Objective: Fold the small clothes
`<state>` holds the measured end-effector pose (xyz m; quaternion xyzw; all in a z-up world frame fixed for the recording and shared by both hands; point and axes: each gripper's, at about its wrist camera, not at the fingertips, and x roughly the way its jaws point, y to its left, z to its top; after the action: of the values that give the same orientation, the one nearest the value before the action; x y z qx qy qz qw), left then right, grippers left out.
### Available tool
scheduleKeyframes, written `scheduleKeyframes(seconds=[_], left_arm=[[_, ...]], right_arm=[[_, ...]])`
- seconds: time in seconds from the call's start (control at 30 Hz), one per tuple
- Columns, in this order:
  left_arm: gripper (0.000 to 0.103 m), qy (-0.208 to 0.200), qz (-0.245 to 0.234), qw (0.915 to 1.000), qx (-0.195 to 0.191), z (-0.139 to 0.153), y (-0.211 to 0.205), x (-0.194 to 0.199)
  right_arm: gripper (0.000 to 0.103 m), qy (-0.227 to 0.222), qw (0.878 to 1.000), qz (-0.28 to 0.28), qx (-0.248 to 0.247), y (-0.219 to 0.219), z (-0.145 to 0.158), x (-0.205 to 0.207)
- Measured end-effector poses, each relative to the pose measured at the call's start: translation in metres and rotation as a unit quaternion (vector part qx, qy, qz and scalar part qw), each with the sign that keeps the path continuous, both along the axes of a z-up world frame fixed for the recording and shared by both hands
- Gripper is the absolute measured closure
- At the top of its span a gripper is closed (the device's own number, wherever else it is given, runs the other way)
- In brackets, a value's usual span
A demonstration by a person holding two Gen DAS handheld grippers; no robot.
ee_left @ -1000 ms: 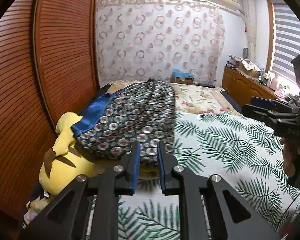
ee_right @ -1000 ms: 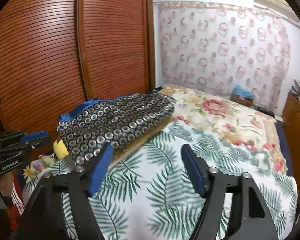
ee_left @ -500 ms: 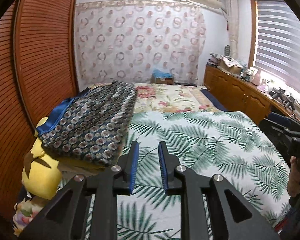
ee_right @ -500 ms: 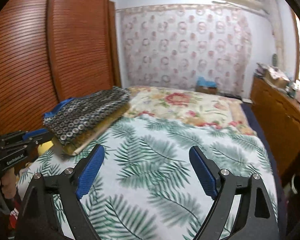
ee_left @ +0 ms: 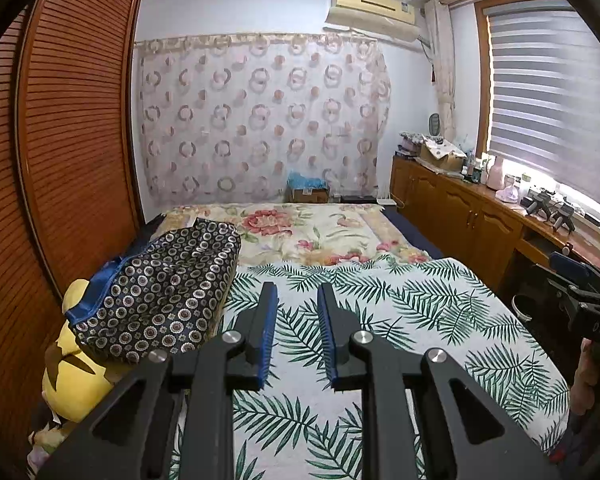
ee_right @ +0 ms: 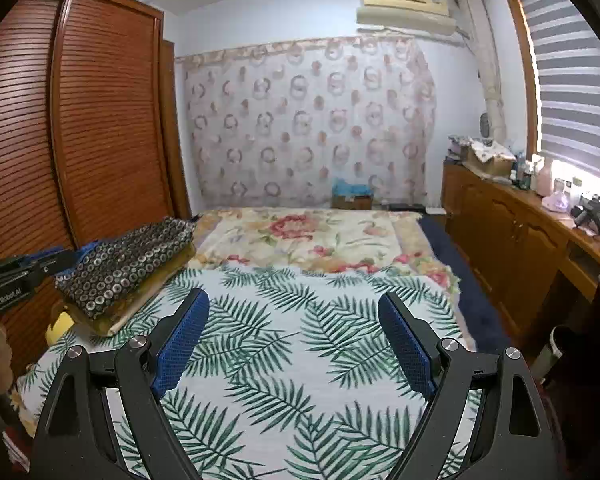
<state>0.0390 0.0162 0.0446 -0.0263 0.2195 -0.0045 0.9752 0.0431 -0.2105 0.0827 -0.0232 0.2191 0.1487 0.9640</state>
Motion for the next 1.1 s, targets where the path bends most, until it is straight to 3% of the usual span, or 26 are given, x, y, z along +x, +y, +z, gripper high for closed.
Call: scheduleKeyframes(seconds=[1.1], left_arm=[[0.083, -0.006, 0.007, 0.9999, 0.005, 0.0043, 0.0021, -0.0046]], right_arm=[[0.015, -0.013, 1.000, -0.005, 0.009, -0.0073, 0.0068, -0.0058]])
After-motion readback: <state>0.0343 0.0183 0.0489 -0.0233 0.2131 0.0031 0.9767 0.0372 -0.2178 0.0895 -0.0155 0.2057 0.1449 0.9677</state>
